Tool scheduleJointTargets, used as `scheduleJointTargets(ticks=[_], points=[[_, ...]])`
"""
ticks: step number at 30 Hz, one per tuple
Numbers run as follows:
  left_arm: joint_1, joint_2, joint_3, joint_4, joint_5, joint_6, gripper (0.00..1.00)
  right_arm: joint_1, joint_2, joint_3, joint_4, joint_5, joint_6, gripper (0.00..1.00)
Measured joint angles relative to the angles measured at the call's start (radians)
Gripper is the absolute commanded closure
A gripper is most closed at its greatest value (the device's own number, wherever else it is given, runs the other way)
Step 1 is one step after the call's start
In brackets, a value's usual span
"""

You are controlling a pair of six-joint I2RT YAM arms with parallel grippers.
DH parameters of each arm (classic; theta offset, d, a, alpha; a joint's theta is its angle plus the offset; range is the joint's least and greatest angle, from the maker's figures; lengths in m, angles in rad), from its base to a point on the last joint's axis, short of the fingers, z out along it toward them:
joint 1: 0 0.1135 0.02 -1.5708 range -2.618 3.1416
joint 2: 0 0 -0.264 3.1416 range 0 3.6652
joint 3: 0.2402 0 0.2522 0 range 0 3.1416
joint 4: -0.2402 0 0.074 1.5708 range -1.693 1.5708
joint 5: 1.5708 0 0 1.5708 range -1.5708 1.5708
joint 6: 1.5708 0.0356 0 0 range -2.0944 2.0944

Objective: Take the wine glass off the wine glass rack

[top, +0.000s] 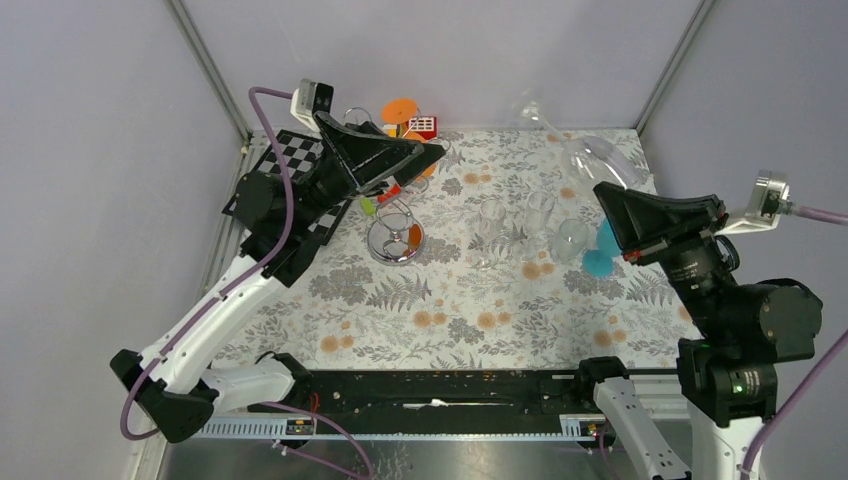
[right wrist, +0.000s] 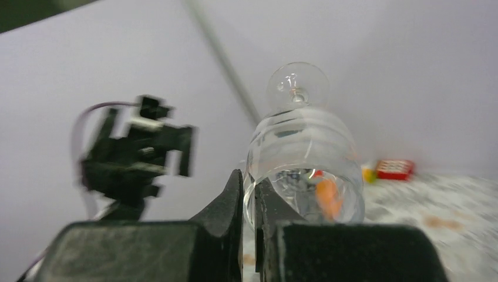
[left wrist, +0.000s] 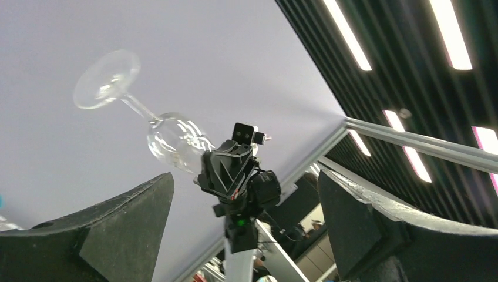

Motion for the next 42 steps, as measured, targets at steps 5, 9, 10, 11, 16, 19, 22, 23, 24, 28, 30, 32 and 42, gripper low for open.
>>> scheduleJointTargets(ticks=[5,9,10,11,16,19,22,23,24,28,30,32,42], points=[[0.032,-0.06,0.0,-0.174,-0.026,0.121,0.01,0.0,0.041,0.111,-0.409,0.333,-0.182,1.0],[0.039,-0.106,0.023,-0.381,-0.056,0.313,0.01,0.0,0.079,0.112,-0.562,0.521,-0.266,1.0],[0.039,-0.127,0.024,-0.451,-0.079,0.377,0.01,0.0,0.092,0.111,-0.59,0.558,-0.284,1.0],[0.039,-0.145,0.024,-0.499,-0.098,0.421,0.01,0.0,0.105,0.111,-0.608,0.588,-0.297,1.0],[0.039,-0.249,0.035,-0.762,-0.241,0.644,0.01,-0.001,0.25,0.176,-0.702,0.742,-0.381,1.0],[0.039,-0.283,0.043,-0.869,-0.312,0.734,0.01,-0.002,0.358,0.249,-0.732,0.79,-0.425,1.0],[0.039,-0.303,0.044,-0.95,-0.367,0.8,0.01,-0.028,0.452,0.286,-0.74,0.813,-0.462,1.0],[0.039,-0.304,0.044,-0.974,-0.382,0.818,0.01,-0.055,0.482,0.296,-0.751,0.81,-0.47,1.0],[0.039,-0.31,0.043,-0.995,-0.4,0.833,0.01,-0.088,0.512,0.307,-0.763,0.809,-0.478,1.0],[0.039,-0.327,0.029,-1.043,-0.461,0.874,0.01,-0.218,0.613,0.327,-0.792,0.808,-0.496,1.0],[0.039,-0.345,0.019,-1.052,-0.488,0.893,0.01,-0.283,0.659,0.327,-0.808,0.78,-0.495,1.0],[0.039,-0.36,0.017,-1.062,-0.509,0.903,0.01,-0.342,0.694,0.321,-0.816,0.74,-0.486,1.0],[0.039,-0.377,0.017,-1.072,-0.527,0.919,0.01,-0.56,0.756,0.106,-0.777,0.634,-0.37,1.0]])
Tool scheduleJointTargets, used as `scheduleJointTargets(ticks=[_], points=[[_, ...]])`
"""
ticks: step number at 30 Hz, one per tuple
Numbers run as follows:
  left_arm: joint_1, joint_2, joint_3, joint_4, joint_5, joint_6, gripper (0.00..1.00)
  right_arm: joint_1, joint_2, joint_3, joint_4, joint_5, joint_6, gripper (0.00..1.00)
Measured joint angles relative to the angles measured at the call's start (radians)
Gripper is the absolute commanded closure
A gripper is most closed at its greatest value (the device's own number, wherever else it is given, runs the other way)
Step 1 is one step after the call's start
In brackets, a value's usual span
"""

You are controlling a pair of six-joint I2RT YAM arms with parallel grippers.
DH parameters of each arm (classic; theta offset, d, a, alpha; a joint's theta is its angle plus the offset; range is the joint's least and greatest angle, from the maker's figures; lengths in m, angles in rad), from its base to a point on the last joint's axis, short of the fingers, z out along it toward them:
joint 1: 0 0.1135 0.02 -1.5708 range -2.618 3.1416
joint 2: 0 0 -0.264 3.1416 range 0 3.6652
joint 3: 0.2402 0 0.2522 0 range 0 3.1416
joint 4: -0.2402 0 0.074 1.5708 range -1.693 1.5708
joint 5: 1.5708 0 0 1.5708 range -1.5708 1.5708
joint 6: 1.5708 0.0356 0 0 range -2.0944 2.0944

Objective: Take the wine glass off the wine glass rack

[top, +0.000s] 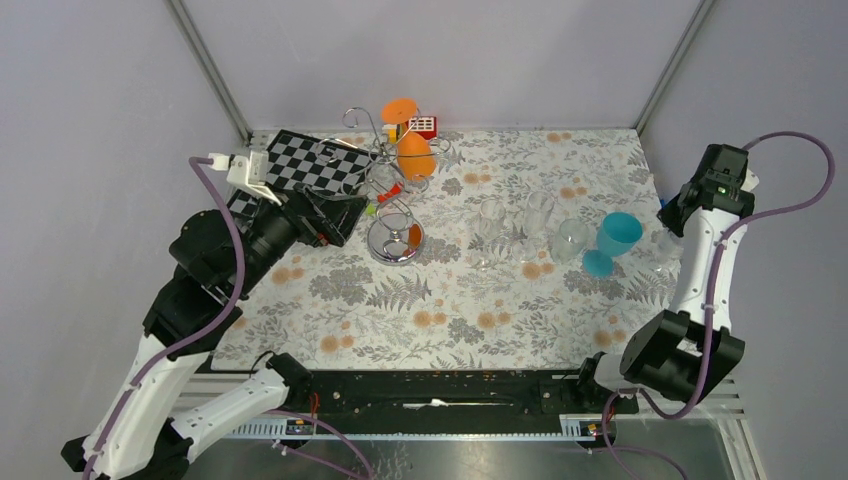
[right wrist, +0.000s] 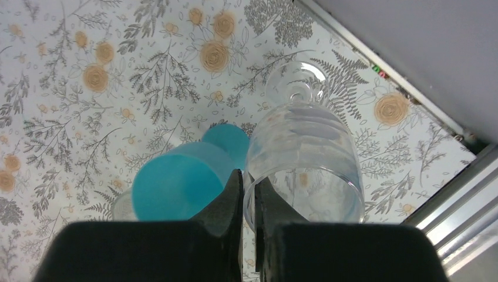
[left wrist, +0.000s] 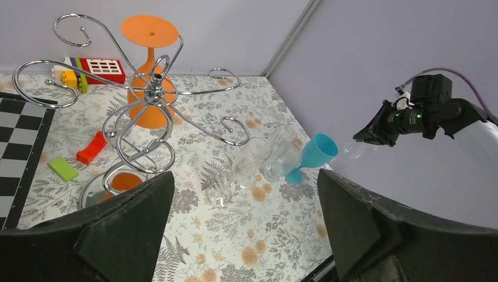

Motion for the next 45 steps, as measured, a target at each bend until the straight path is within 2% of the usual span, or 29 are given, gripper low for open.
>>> scheduleJointTargets(ticks=[10,22,24,28,35,40,45], points=[[0.0,0.052,0.008,-0.045,0.009,0.002,0.01,-0.068,0.068,-0.09,0.023,-0.12,0.079,1.0],[0.0,0.058,0.008,-0.068,0.023,0.001,0.01,-0.072,0.098,-0.105,0.067,-0.158,0.089,1.0],[0.0,0.053,0.008,-0.068,0.023,0.001,0.01,-0.072,0.101,-0.105,0.074,-0.158,0.089,0.91],[0.0,0.048,0.008,-0.071,0.023,0.001,0.01,-0.072,0.103,-0.103,0.076,-0.157,0.092,0.65],[0.0,0.048,0.021,-0.08,0.023,0.0,0.01,-0.073,0.122,-0.089,0.063,-0.156,0.09,0.62],[0.0,0.046,0.043,-0.069,0.027,0.0,0.01,-0.074,0.127,-0.022,0.052,-0.154,0.09,0.53],[0.0,0.05,0.065,-0.055,0.032,-0.003,0.01,-0.074,0.122,0.005,0.043,-0.135,0.089,0.49]])
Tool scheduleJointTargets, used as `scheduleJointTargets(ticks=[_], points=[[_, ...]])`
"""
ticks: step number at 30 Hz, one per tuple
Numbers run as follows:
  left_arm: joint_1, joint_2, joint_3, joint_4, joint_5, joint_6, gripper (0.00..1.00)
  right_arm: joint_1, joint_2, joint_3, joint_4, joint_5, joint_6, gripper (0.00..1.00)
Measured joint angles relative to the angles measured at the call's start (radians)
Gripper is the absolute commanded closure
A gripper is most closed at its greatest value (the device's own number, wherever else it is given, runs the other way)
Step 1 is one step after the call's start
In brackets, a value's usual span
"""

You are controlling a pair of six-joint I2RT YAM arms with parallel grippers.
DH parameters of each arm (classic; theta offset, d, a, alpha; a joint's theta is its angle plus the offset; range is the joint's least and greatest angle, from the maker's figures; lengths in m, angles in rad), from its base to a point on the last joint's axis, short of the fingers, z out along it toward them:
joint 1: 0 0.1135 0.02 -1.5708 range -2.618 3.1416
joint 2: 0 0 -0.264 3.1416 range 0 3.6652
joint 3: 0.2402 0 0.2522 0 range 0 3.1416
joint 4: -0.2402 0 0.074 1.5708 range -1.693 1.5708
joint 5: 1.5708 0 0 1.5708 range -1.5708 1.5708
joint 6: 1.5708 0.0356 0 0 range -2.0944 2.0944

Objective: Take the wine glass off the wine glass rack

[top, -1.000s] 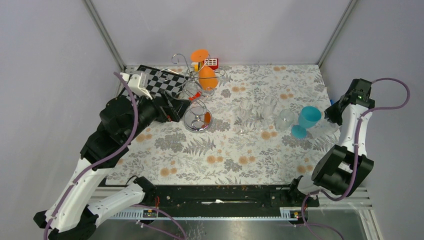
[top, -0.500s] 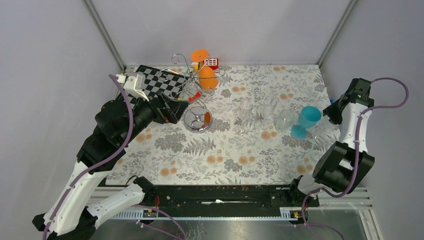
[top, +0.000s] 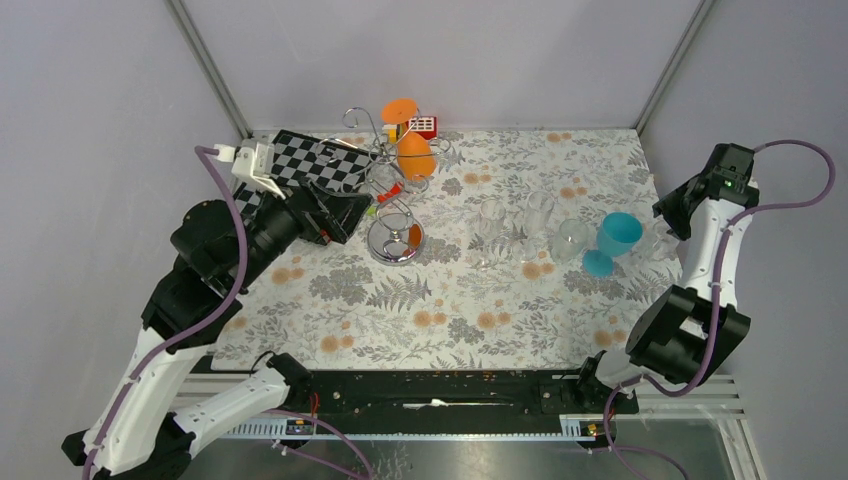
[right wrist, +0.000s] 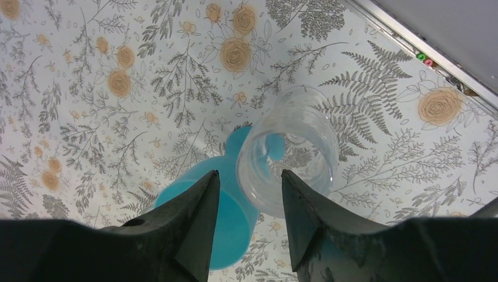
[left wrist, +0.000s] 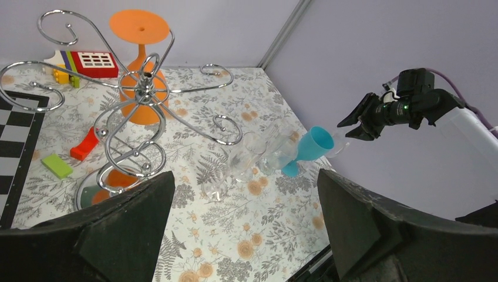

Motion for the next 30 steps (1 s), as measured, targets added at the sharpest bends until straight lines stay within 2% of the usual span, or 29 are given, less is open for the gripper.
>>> scheduleJointTargets(ticks=[5,10,14,19,21,23,25,28,30], points=[[0.0,0.04,0.036,0.014,0.002,0.0,0.01,0.0,-0.05,0.001,-0.025,-0.01,-0.002,0.47],[0.0,0.112,0.085,0.025,-0.01,0.003,0.01,0.0,-0.171,0.023,-0.029,-0.114,-0.002,0.42],[0.0,0.19,0.135,0.029,-0.034,0.011,0.01,0.0,-0.293,0.018,0.05,-0.296,0.037,0.43],[0.015,0.27,0.184,0.034,-0.07,-0.001,0.02,0.025,-0.381,-0.092,0.274,-0.581,0.204,0.44],[0.039,0.296,0.203,0.034,-0.079,-0.014,0.1,0.053,-0.378,-0.124,0.327,-0.637,0.252,0.44],[0.087,0.332,0.243,0.026,-0.07,-0.036,0.25,0.092,-0.37,-0.153,0.367,-0.676,0.294,0.44],[0.145,0.372,0.286,0.027,-0.045,-0.064,0.32,0.13,-0.37,-0.177,0.4,-0.701,0.328,0.49],[0.236,0.436,0.339,0.029,0.007,-0.104,0.4,0.171,-0.375,-0.188,0.412,-0.706,0.346,0.51],[0.285,0.482,0.36,0.029,0.047,-0.13,0.41,0.19,-0.384,-0.183,0.387,-0.685,0.332,0.52]])
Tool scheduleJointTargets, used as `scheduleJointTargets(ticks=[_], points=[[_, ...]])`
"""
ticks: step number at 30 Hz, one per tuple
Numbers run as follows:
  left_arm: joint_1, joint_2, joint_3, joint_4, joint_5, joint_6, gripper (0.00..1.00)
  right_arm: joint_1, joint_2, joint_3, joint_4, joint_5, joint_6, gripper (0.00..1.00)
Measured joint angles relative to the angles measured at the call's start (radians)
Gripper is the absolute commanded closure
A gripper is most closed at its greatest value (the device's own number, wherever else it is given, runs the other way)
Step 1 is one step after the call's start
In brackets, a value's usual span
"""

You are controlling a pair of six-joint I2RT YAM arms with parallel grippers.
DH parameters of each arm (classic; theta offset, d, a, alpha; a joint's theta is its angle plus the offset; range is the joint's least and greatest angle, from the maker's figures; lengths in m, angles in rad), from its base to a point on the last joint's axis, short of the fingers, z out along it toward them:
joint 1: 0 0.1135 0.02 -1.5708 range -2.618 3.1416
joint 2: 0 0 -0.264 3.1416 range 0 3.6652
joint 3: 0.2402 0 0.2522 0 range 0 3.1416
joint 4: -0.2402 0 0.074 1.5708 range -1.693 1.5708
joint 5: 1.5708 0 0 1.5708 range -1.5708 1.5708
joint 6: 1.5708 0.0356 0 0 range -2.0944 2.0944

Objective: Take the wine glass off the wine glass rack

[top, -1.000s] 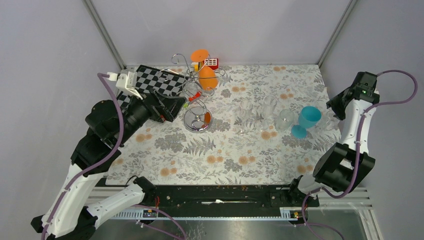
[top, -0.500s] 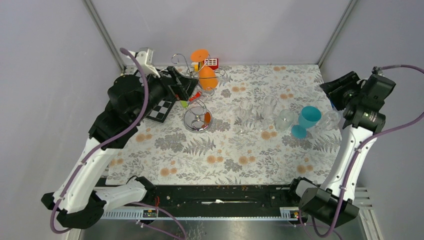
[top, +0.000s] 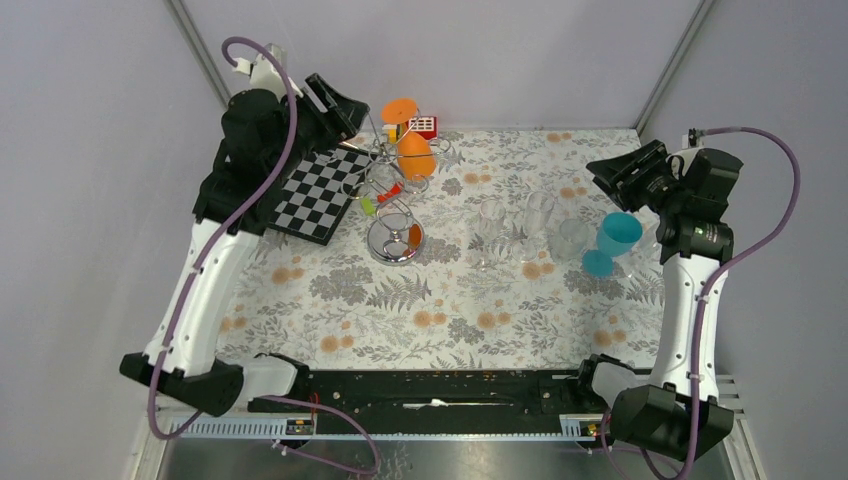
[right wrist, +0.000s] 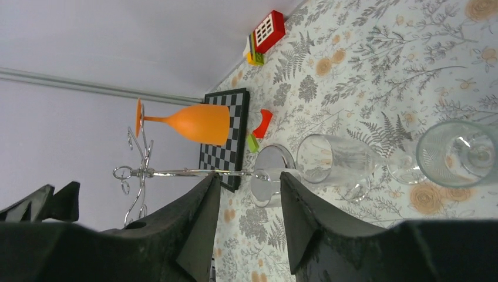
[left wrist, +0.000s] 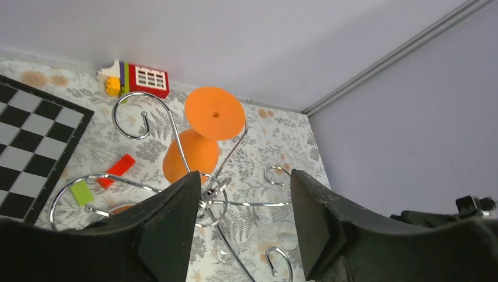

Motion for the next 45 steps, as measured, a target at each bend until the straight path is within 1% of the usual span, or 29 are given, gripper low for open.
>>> scheduleJointTargets(ticks=[3,6,10,14,19,21,26,30,38,45], points=[[0.056,0.074,0.02,0.011,0.073,-0.041,0.42,0.008,-0.033,0.003,-0.05,0.033,-0.026,0.53],[0.098,0.151,0.02,0.043,0.156,-0.113,0.42,0.009,-0.082,0.003,-0.088,0.056,-0.047,0.53],[0.116,0.237,0.007,0.1,0.239,-0.212,0.43,0.01,-0.13,0.003,-0.116,0.066,-0.074,0.55],[0.114,0.276,-0.003,0.122,0.265,-0.267,0.44,0.01,-0.133,-0.023,-0.133,0.073,-0.093,0.55],[0.114,0.278,-0.015,0.142,0.263,-0.309,0.44,0.011,-0.132,-0.089,-0.141,0.08,-0.096,0.55],[0.113,0.278,-0.016,0.147,0.253,-0.325,0.41,0.011,-0.132,-0.101,-0.141,0.081,-0.096,0.56],[0.086,0.28,-0.035,0.135,0.17,-0.352,0.39,0.011,-0.134,-0.116,-0.139,0.088,-0.095,0.56],[0.06,0.295,-0.02,0.11,0.106,-0.349,0.39,0.011,-0.141,-0.131,-0.139,0.09,-0.094,0.56],[0.047,0.33,0.013,0.098,0.069,-0.354,0.39,0.011,-0.152,-0.151,-0.139,0.091,-0.087,0.56],[0.034,0.334,0.013,0.112,0.017,-0.394,0.38,0.011,-0.16,-0.155,-0.138,0.09,-0.08,0.56]])
